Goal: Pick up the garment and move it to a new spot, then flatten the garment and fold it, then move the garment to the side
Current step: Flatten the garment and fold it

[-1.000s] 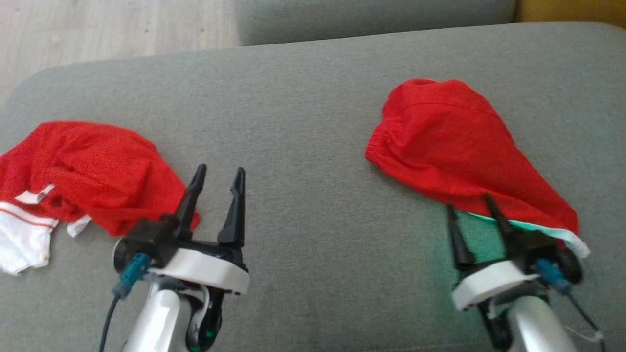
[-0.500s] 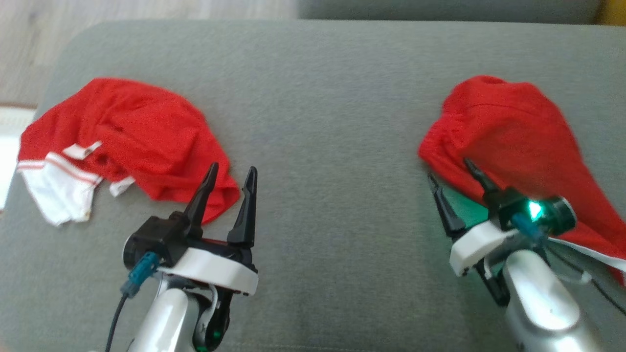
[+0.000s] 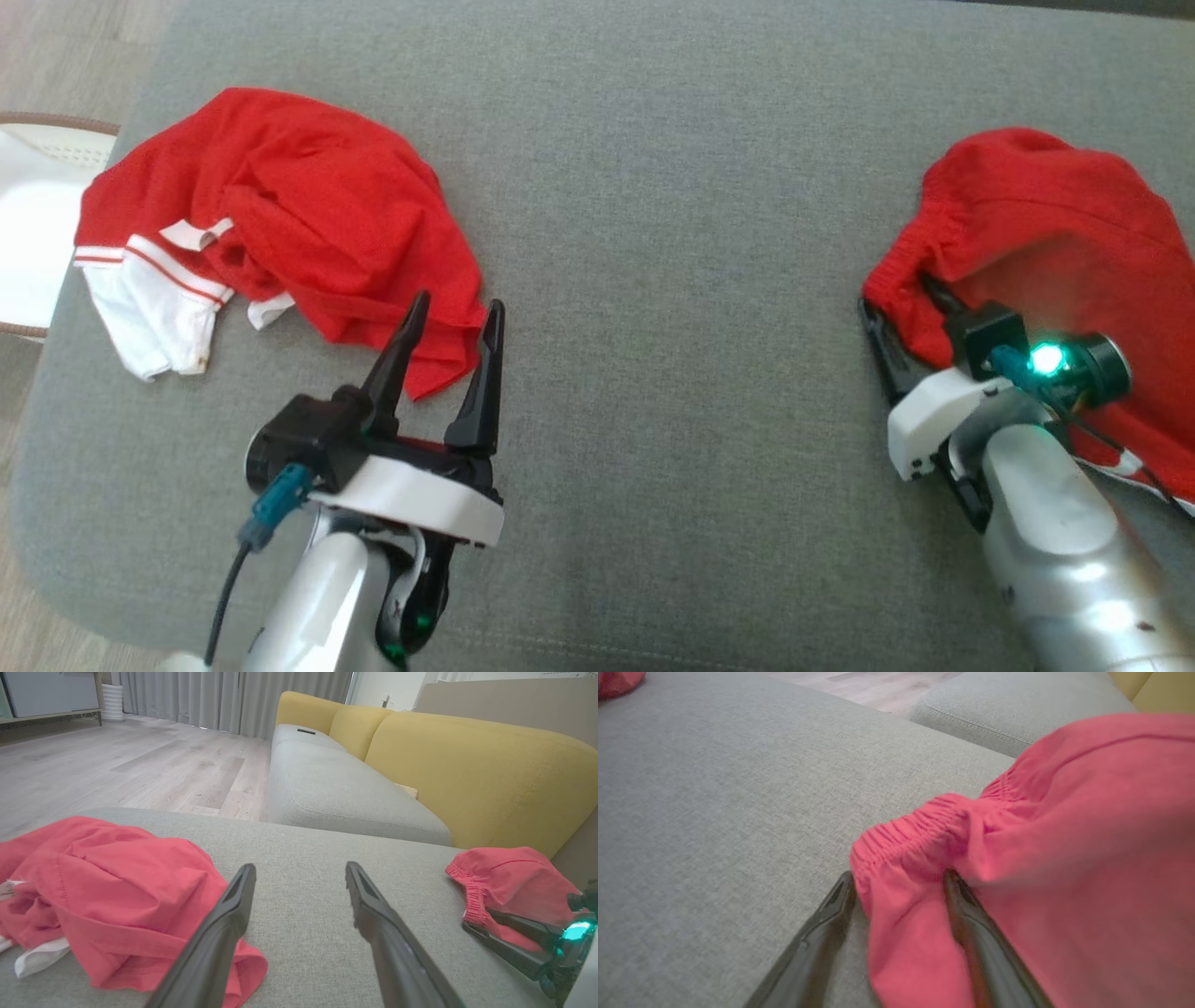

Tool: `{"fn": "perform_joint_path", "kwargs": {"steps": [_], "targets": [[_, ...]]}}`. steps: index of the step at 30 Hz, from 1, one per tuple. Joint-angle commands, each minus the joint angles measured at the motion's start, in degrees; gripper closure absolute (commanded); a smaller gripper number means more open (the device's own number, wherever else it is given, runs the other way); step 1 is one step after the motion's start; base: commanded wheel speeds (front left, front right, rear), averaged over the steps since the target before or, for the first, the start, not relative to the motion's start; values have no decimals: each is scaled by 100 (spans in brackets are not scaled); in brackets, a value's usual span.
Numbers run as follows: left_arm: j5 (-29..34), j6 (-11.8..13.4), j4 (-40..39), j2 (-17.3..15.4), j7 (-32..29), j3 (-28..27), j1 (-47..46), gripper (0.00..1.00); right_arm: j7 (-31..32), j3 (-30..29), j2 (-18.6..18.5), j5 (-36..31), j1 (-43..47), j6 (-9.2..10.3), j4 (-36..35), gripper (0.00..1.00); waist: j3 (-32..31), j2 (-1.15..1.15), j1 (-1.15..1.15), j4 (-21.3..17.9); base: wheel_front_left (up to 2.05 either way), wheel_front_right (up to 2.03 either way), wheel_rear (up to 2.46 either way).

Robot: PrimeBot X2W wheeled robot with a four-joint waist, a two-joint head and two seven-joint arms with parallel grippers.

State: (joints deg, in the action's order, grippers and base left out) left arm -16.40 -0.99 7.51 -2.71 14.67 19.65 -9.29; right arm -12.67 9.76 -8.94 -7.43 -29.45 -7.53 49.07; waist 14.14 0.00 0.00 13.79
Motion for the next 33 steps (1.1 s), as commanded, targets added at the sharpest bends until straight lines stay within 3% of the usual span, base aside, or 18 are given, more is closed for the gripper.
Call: {"fn": "perform_joint_path", "kwargs": {"steps": [1, 7, 16, 17, 24, 28, 33], "targets": [[-17, 13, -199, -17, 33, -156, -273, 0, -67, 67, 96, -53, -106, 4, -9, 100, 18, 0, 0, -22, 0, 0, 0], [15, 6, -144, -17, 33, -180, -291, 0, -216, 335, 398, 256, -178, 4, 43, 100, -72, 0, 0, -146, 0, 0, 0], [42, -30, -52, -17, 33, -223, -174, 0, -231, 2194, 412, 1791, 358, 4, -1337, 100, -480, 0, 0, -371, 0, 0, 0], [42, -30, -52, -17, 33, -223, -174, 0, -231, 2194, 412, 1791, 358, 4, -1337, 100, -480, 0, 0, -371, 0, 0, 0], [38, -38, -74, -17, 33, -242, -73, 0, -214, 3670, -215, 3422, 391, 4, -2142, 100, -537, 0, 0, -405, 0, 0, 0], [36, -55, -116, -17, 33, -228, -105, 0, -123, 3870, -598, 4003, 99, 4, -2132, 100, -409, 0, 0, -347, 0, 0, 0], [11, -56, -131, -17, 33, -177, -195, 0, 45, 4012, -790, 4392, -272, 4, -1673, 100, -233, 0, 0, -248, 0, 0, 0]]}}
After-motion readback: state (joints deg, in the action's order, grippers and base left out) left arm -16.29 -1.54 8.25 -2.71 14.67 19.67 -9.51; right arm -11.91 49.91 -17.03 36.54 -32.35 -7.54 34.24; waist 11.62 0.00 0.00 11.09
